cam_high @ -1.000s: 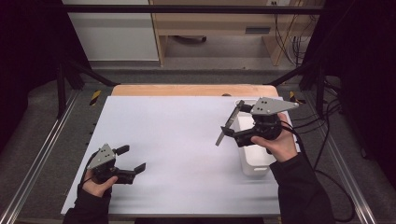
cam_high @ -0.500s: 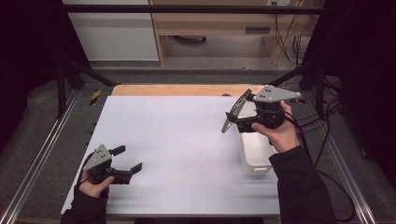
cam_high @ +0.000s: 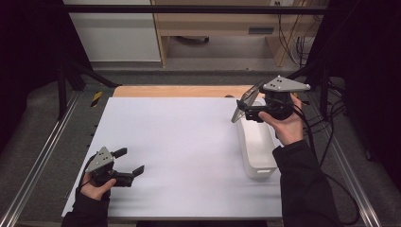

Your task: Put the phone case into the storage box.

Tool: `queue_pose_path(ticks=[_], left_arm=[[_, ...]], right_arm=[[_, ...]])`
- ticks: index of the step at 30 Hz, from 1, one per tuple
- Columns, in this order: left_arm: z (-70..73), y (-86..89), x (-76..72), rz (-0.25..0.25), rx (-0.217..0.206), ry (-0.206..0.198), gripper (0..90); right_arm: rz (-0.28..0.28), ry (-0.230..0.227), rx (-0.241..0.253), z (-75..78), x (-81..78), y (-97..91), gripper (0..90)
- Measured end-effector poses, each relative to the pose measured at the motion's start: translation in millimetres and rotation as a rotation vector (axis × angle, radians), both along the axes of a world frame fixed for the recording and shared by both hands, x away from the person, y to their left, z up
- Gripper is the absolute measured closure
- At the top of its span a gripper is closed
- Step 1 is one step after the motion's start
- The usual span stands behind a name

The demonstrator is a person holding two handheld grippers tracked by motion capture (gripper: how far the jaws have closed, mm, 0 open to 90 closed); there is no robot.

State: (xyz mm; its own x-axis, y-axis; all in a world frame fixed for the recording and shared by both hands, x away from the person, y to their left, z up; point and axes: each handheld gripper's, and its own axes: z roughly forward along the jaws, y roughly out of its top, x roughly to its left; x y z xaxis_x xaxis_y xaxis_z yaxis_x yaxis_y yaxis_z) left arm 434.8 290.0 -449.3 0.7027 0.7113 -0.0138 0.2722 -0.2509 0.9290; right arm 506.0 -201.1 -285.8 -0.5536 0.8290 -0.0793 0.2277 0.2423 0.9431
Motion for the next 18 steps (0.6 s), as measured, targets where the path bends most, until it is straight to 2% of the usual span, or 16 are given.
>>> queue_pose_path(ticks=[18], left_arm=[[-1.4,0.8,1.5,-0.002,0.002,-0.002,1.2]], right_arm=[[-0.146,0.027,0.001,-8.5,29.0,-1.2,11.8]])
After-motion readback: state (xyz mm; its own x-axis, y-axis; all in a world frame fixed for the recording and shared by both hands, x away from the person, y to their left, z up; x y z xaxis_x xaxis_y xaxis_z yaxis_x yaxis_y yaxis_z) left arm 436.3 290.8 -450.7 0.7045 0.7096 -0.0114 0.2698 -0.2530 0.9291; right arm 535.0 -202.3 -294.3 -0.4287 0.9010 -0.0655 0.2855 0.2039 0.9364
